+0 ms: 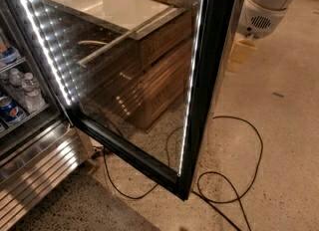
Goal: Close right fridge door
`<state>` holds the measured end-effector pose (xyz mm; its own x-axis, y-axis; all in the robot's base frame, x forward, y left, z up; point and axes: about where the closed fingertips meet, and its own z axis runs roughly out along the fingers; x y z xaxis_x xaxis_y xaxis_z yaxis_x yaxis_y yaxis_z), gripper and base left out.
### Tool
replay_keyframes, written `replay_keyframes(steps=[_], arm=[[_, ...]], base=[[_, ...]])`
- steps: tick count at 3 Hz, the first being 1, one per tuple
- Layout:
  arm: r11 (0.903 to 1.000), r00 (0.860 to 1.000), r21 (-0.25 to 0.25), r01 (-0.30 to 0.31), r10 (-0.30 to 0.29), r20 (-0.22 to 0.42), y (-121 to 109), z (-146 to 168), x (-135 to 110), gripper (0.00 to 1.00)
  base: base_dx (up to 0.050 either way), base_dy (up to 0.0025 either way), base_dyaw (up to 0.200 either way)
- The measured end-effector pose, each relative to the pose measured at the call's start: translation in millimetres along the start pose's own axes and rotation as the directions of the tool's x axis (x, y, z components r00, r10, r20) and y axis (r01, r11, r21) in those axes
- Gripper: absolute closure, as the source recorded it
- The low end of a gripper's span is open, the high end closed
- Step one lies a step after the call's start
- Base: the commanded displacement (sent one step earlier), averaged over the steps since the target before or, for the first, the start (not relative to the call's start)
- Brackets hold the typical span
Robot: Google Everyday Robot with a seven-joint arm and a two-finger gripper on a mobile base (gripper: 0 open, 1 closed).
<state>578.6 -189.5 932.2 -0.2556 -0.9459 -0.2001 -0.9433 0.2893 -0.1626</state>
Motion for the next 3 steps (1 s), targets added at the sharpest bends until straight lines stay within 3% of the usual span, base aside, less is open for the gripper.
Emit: replay_keyframes(steps=[2,3], arm=[[1.0000,1.000,0.000,0.000,0.000,0.000,0.0,0.0,0.0,0.89],[1.0000,1.000,0.000,0.000,0.000,0.000,0.0,0.0,0.0,1.00]], base=[[0.000,0.00000,0.000],[0.000,0.00000,0.000]])
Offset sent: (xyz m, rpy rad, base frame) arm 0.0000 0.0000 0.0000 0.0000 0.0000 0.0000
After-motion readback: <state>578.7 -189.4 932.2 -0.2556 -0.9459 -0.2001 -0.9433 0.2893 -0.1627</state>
